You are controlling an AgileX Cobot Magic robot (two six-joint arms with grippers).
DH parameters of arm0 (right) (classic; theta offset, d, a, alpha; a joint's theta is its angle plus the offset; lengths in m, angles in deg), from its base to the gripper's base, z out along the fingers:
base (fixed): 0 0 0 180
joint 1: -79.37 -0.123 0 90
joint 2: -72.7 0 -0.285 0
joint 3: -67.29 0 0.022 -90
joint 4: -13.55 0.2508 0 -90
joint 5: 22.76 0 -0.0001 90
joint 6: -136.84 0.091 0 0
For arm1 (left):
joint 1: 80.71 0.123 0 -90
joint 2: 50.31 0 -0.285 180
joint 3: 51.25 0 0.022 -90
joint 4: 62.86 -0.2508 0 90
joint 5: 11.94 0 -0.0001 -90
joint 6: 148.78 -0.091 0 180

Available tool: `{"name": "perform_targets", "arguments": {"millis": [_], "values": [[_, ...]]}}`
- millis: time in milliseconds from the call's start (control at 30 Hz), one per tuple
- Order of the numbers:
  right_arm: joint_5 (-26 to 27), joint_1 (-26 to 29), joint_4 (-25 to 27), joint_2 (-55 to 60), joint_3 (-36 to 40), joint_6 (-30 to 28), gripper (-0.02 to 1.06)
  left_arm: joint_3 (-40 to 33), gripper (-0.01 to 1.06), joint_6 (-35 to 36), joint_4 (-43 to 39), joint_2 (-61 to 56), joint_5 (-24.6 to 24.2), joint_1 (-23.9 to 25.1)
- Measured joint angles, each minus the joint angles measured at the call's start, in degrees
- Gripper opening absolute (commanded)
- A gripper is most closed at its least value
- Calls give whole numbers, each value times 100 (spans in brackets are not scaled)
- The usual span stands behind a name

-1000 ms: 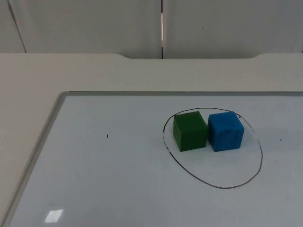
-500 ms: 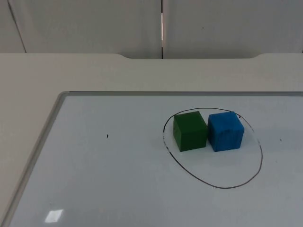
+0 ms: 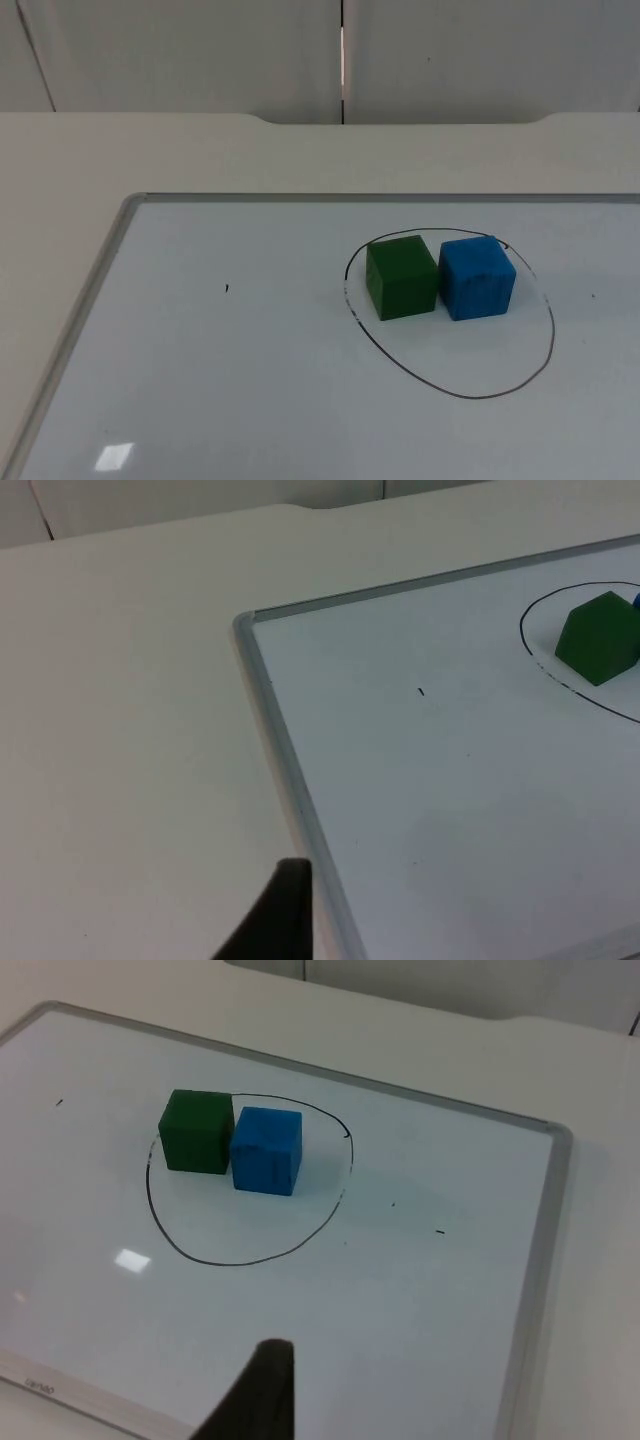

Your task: Push the two cubes into the marked area.

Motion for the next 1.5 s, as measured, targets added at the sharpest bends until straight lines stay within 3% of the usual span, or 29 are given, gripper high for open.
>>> {"name": "perform_targets", "arguments": {"millis": [1067, 1500], "values": [[0, 9, 0, 0, 0, 81, 105, 0, 105, 0, 0, 0, 0, 0], [0, 947, 0, 0, 0, 93, 105, 0, 105, 0, 0, 0, 0, 0]]}}
